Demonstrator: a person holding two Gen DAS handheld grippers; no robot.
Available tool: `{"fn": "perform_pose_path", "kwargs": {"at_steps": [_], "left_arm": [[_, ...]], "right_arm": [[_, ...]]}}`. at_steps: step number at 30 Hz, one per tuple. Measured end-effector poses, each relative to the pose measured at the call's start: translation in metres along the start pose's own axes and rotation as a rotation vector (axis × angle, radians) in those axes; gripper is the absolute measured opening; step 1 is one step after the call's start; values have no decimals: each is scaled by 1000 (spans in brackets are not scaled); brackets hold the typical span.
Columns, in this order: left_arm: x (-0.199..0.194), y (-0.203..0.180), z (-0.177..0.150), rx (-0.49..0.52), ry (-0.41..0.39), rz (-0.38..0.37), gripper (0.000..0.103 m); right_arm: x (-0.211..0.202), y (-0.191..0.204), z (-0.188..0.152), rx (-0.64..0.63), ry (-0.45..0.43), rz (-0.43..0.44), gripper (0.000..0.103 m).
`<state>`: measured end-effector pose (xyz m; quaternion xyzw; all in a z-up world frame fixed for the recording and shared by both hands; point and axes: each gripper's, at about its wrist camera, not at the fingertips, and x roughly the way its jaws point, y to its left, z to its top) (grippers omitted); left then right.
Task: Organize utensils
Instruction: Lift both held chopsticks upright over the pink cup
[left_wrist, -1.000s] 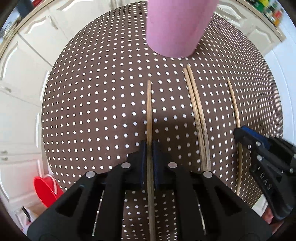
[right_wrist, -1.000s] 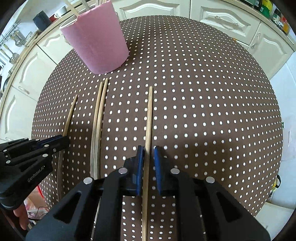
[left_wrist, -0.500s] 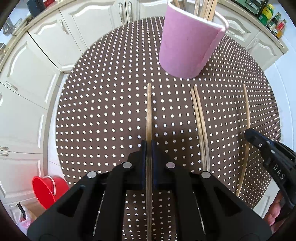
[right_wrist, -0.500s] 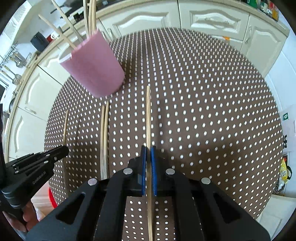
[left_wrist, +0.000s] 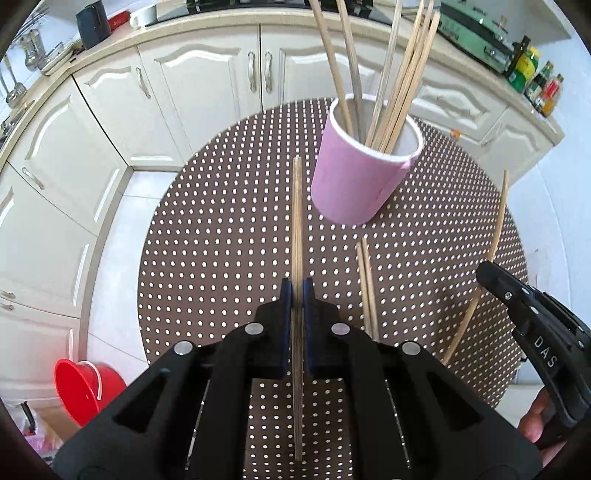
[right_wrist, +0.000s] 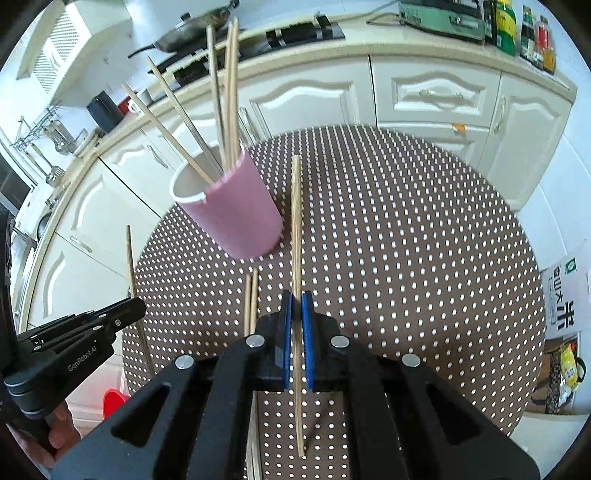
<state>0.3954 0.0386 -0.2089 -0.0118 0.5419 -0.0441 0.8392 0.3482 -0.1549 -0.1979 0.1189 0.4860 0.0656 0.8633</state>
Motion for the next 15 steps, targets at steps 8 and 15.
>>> {"fn": "perform_pose_path", "kwargs": {"at_steps": [8, 15], "left_arm": [[-33, -11, 4, 3, -74, -12, 7], [-56, -16, 10, 10, -124, -34, 7]], "right_arm": [[-15, 5, 10, -6, -64, 14, 4], [-33, 11, 21, -26, -120, 30, 4]]}}
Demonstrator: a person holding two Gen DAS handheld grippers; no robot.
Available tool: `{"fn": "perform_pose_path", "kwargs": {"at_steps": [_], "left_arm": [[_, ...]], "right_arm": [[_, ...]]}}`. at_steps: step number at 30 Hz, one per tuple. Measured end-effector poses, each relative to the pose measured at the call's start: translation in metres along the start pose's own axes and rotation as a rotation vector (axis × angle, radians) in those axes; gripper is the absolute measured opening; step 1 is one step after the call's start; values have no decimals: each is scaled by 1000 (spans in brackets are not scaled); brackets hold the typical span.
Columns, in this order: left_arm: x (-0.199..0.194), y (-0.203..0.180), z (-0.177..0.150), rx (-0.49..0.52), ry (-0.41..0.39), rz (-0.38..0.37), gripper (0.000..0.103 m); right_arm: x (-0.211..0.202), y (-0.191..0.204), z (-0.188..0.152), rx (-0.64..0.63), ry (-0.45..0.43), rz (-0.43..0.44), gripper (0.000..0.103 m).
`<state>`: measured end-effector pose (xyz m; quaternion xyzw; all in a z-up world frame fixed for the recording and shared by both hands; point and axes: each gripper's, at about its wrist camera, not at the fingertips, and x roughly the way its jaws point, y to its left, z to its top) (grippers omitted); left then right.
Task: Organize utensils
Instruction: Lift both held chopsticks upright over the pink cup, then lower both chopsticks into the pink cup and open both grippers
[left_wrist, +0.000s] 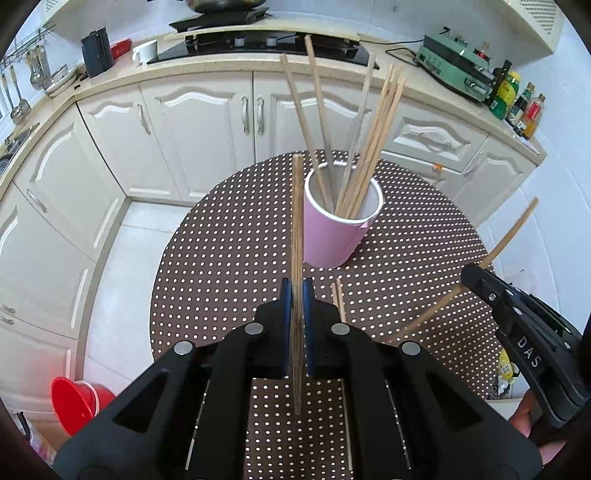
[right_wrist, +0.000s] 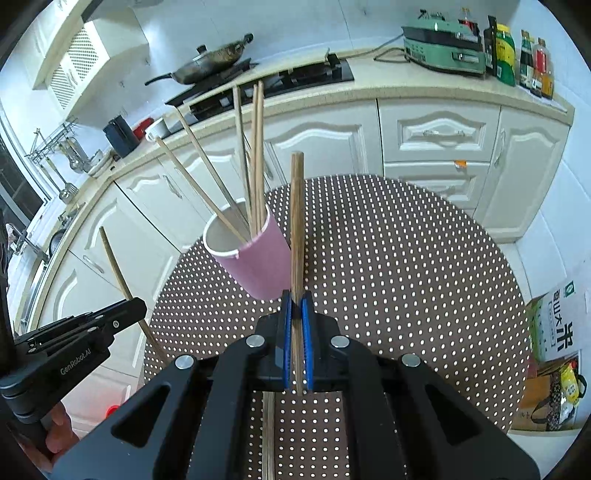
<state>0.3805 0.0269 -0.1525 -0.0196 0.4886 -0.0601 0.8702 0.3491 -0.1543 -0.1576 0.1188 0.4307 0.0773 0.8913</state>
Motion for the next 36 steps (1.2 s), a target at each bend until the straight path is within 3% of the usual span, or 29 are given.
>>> {"fn": "perform_pose_path", "kwargs": {"at_steps": [22, 36], "left_arm": [[-65, -17, 39, 19, -166, -60, 7], [-91, -20, 83, 21, -272, -61, 7]], "right_arm": [[-41, 26, 50, -34, -170, 80, 4], [-57, 27, 104, -24, -280, 100, 4]]}}
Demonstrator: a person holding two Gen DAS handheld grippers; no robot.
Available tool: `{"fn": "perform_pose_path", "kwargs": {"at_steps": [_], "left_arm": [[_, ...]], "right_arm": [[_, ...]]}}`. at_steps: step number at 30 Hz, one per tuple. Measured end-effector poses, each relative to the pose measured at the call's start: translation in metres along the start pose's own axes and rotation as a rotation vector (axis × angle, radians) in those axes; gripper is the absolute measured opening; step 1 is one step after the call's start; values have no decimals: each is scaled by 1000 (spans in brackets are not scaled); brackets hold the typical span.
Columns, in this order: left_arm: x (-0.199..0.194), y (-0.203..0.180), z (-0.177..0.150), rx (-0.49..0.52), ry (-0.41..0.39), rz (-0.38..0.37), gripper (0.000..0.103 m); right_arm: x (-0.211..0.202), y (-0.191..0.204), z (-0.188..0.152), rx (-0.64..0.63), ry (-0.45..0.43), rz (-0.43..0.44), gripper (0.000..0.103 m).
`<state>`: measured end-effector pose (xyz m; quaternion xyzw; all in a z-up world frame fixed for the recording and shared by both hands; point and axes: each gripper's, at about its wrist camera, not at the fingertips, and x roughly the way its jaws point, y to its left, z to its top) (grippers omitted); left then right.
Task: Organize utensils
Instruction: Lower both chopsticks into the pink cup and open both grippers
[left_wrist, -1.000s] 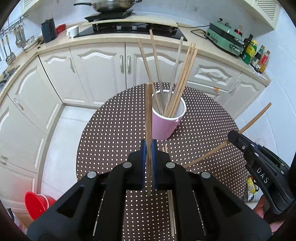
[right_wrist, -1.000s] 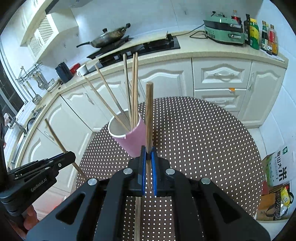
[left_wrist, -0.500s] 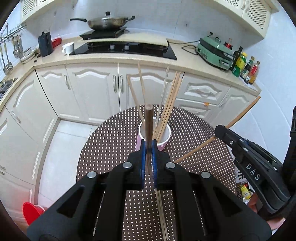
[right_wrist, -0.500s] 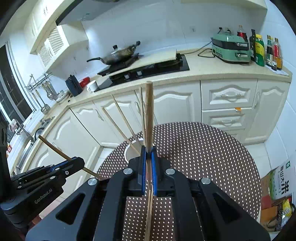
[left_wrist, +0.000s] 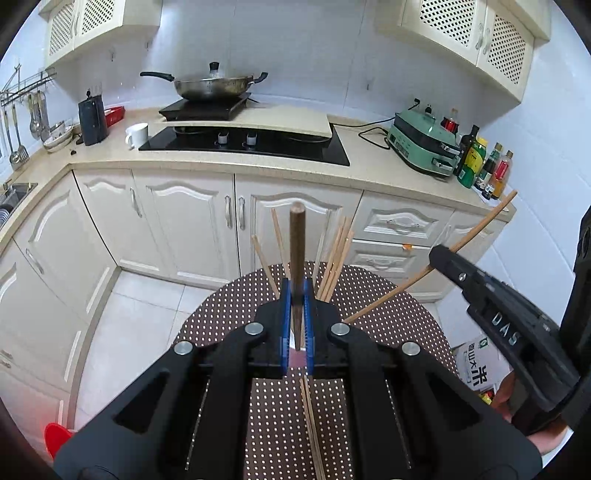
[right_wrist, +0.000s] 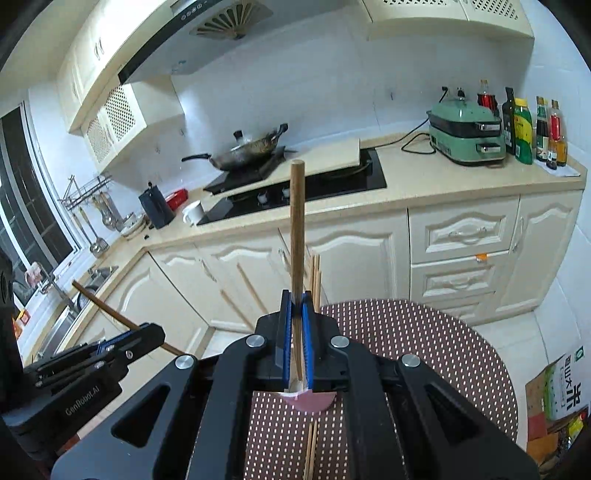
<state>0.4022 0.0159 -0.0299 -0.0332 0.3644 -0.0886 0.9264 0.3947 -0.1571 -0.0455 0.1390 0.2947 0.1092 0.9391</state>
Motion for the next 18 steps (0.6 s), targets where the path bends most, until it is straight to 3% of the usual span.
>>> {"fn": "perform_pose_path", "kwargs": {"at_steps": [18], "left_arm": [[77, 9, 8, -8, 109, 21, 7]], "right_arm": [[70, -10, -14, 0, 161, -27, 4]]}}
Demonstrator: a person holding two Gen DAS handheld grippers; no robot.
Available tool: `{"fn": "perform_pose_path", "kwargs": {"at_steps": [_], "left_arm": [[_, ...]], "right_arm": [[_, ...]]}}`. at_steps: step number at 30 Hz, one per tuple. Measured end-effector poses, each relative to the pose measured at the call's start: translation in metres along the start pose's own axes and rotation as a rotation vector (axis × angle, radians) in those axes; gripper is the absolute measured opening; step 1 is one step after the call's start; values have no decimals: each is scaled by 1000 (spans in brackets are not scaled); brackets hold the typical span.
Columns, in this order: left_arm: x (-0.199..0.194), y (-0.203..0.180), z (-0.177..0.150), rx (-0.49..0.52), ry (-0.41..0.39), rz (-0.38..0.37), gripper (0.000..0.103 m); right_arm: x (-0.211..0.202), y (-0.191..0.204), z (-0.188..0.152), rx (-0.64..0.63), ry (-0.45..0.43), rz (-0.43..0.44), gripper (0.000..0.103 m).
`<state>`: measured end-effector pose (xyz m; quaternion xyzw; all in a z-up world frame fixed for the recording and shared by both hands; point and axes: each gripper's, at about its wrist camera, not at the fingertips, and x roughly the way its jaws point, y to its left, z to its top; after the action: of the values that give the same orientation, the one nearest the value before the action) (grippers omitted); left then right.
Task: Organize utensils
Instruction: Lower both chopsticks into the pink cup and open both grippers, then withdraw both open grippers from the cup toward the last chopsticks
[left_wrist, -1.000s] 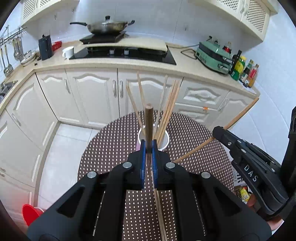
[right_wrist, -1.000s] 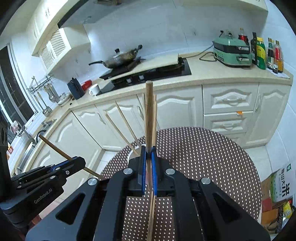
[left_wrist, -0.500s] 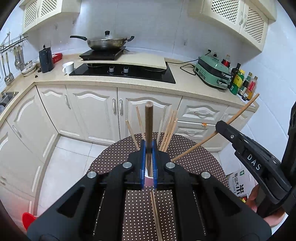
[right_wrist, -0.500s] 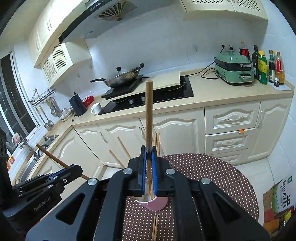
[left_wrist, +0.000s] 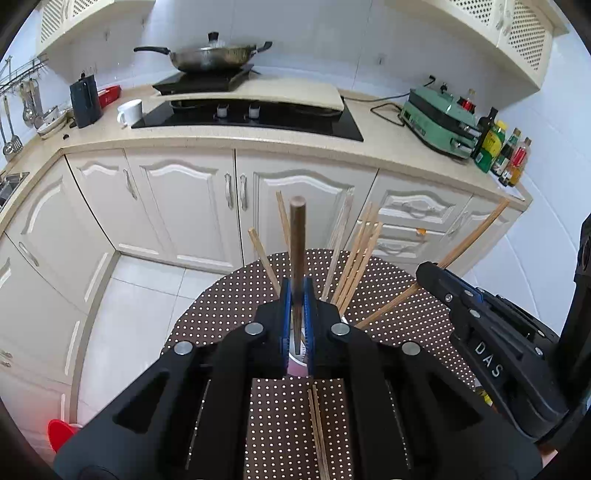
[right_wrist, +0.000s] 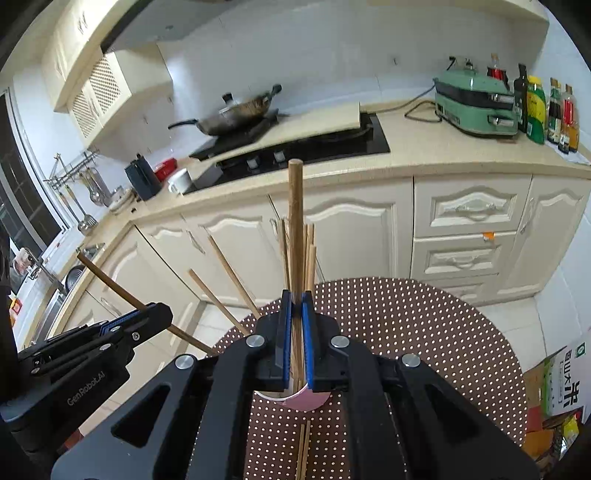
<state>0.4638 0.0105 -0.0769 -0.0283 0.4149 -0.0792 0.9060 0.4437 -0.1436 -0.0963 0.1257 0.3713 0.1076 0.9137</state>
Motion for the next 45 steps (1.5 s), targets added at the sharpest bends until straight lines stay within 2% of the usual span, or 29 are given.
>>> {"fn": "perform_pose_path", "kwargs": {"at_steps": [16, 26, 33, 36, 38, 39, 40, 43, 45], "left_arm": [[61, 19, 1, -73, 91, -26, 7], [78, 25, 4, -93, 66, -64, 7], [96, 23, -4, -72, 132, -111, 7], [100, 21, -9, -55, 151, -108, 7], [100, 19, -12, -41, 150, -105, 7], [100, 17, -13, -35, 153, -106, 9], [100, 17, -14, -31, 159, -109, 19], [95, 18, -16, -35, 137, -87, 49], [89, 20, -19, -41, 110, -95, 49]], "right_arm": [[60, -10, -3, 7, 127, -23, 5], [82, -14, -8, 30, 173, -25, 5], [86, -16, -15, 57, 208, -32, 9], [83, -17, -18, 59, 207, -39, 10], [81, -19, -18, 63, 207, -41, 17], [79, -20, -18, 64, 205, -44, 23], [77, -20, -19, 64, 199, -49, 30], [72, -23, -19, 69, 190, -81, 38], [69, -28, -20, 83, 188, -73, 45]]}}
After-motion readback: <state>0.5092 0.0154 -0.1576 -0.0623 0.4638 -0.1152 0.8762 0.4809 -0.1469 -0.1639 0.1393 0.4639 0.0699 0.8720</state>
